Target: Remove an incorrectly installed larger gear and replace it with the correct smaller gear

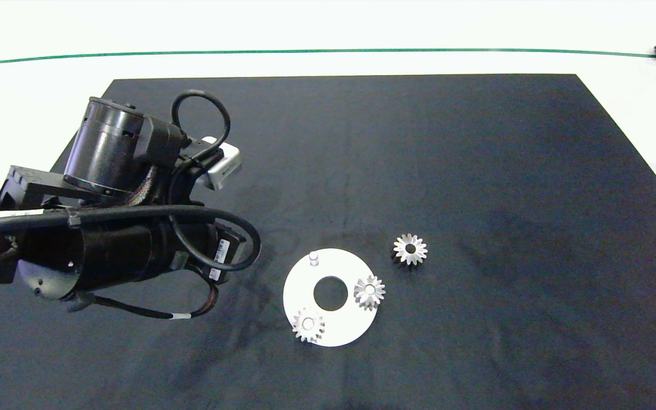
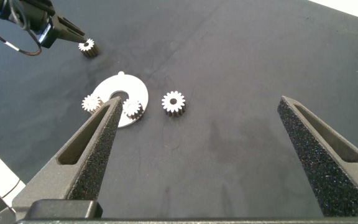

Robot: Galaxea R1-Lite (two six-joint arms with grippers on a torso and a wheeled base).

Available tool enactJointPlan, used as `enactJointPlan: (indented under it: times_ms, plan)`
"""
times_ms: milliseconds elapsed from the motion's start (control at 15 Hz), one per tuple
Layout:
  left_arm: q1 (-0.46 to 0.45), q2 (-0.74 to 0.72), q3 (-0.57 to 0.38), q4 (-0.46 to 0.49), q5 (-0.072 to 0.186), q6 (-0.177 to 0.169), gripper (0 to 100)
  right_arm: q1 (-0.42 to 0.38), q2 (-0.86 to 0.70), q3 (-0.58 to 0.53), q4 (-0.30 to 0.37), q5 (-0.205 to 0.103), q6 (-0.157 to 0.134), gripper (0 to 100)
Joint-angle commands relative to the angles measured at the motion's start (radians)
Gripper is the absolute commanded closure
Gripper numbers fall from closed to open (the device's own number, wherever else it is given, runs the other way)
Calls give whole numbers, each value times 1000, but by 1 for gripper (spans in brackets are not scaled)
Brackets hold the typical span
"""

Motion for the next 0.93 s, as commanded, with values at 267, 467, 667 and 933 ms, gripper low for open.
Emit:
enactJointPlan:
  times_ms: [267,467,667,933]
  plan:
    - [77,34,11,2,3,-158,0,1,5,3,2,-1,-2,0]
    - [74,44,7,-1,2,-226,0,1,7,5,4,-1,-2,0]
    - [75,64,11,-3,2,-246,0,1,7,5,4,-1,-2,0]
    - [80,112,10,-23,8,-276,0,1,7,7,4,-1,-2,0]
